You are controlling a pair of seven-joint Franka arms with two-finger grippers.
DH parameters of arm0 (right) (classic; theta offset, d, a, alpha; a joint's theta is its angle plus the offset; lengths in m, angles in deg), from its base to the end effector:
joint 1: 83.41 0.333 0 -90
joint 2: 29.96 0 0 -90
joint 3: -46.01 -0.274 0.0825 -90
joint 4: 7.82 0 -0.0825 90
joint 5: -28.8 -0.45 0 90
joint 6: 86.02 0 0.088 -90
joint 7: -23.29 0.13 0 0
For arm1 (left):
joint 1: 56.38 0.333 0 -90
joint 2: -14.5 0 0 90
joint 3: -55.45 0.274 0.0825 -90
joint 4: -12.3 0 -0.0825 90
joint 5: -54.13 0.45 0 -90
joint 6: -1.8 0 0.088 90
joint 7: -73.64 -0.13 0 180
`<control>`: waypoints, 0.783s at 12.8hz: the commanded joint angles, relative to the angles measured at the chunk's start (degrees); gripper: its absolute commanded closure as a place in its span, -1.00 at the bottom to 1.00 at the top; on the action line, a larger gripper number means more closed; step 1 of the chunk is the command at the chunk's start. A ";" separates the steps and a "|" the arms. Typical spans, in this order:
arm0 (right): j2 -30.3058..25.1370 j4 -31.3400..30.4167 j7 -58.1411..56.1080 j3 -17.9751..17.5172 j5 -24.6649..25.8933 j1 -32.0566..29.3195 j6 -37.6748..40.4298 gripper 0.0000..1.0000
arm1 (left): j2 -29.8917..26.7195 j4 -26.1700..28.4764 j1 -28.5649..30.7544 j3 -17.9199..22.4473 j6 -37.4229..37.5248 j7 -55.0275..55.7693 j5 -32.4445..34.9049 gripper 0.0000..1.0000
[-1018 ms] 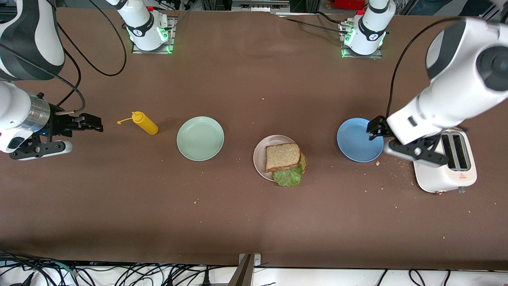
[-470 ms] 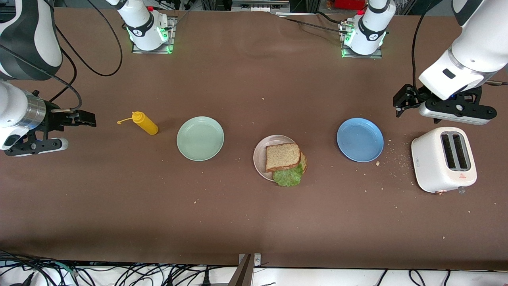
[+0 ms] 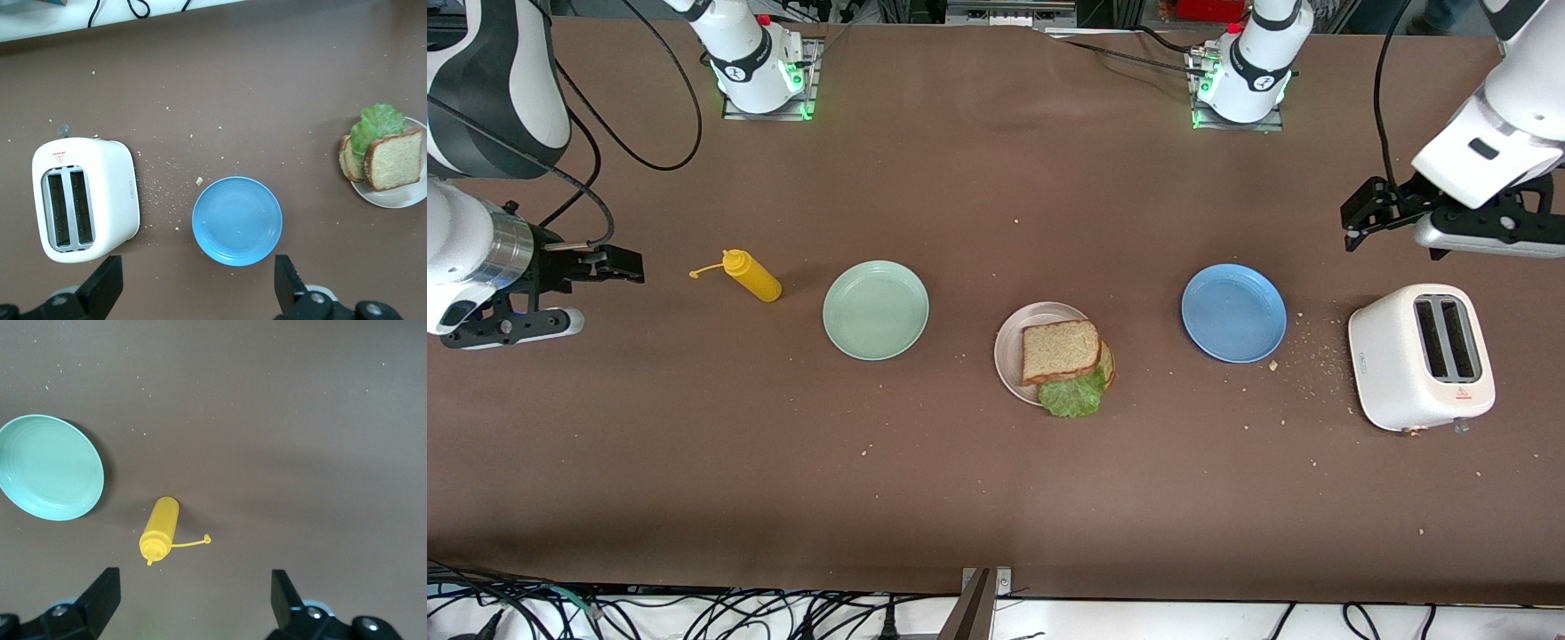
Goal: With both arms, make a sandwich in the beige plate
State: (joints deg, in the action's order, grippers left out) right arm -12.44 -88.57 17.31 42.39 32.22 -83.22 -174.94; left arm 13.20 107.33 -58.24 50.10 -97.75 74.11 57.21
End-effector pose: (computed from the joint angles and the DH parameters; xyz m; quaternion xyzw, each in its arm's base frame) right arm 0.6833 0.0335 0.4443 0.9928 0.0862 -0.0816 0.0187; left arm 0.6272 -0.0736 0.5416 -0.9964 0.0618 -0.0524 0.0243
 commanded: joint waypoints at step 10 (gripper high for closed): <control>-1.09 -1.59 5.81 0.02 -2.81 -0.81 -2.84 -1.00 | -0.10 -1.51 0.80 -0.36 5.77 1.46 -3.95 -1.00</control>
State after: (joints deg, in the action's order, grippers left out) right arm -12.42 -89.15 22.54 42.56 30.79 -83.36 -178.00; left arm 12.94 107.14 -58.07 49.94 -93.92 74.45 55.41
